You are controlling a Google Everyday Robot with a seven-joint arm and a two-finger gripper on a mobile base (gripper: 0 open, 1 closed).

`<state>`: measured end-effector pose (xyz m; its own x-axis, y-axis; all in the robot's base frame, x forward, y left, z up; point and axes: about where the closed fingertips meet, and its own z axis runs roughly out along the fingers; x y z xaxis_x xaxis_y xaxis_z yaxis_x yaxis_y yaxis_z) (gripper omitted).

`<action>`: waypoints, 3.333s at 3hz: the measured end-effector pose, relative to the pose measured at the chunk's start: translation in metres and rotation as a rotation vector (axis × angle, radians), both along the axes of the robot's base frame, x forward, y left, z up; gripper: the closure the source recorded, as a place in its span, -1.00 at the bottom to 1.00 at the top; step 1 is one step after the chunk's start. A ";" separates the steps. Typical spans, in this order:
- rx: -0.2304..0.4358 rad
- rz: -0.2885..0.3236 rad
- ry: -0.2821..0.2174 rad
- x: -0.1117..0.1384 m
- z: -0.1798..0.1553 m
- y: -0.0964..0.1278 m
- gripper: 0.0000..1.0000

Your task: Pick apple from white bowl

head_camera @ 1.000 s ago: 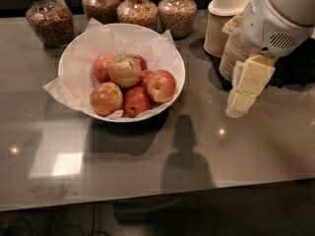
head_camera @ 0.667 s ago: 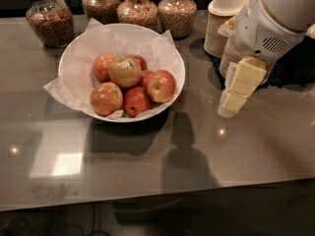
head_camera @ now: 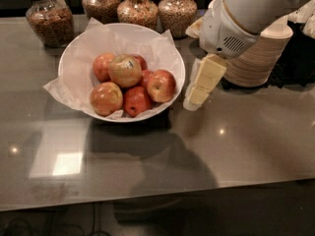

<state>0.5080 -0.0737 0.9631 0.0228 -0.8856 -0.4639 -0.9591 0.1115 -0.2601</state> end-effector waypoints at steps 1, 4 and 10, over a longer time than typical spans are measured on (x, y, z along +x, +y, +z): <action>0.050 0.027 0.016 0.005 -0.002 0.016 -0.63; 0.229 0.074 0.067 0.024 -0.007 0.039 -0.42; 0.267 0.093 0.293 0.035 -0.074 0.056 -0.36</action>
Offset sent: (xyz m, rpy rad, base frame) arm 0.0195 0.0367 -0.0029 0.1783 0.0497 0.0666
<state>0.5433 -0.0175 0.8887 -0.0702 -0.7338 -0.6757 -0.9975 0.0476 0.0520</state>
